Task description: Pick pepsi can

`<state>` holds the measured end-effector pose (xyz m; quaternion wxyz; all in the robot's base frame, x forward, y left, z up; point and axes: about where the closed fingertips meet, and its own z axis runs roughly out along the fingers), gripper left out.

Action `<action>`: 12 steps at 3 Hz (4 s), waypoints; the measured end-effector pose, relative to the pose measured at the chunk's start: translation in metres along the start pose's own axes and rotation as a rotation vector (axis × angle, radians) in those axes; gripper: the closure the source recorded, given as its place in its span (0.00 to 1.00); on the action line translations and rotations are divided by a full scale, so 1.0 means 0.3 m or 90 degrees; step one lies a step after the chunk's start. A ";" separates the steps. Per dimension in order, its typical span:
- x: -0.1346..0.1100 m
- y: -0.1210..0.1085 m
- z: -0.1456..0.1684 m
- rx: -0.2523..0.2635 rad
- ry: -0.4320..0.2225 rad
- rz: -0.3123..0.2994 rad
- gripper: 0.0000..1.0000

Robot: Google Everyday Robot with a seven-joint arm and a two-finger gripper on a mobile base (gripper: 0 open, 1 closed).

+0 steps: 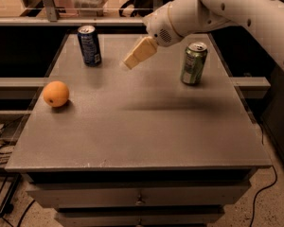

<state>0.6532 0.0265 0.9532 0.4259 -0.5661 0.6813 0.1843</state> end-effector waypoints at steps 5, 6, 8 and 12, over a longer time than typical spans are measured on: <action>-0.163 -0.080 0.497 -0.053 -0.108 0.017 0.00; -0.212 -0.089 0.585 -0.069 -0.124 0.018 0.00; -0.275 -0.095 0.636 -0.086 -0.154 0.003 0.40; -0.369 -0.192 0.085 0.089 -0.232 -0.110 1.00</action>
Offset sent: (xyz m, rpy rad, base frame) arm 0.0472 0.0700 -0.0252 0.1247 -0.0036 0.0628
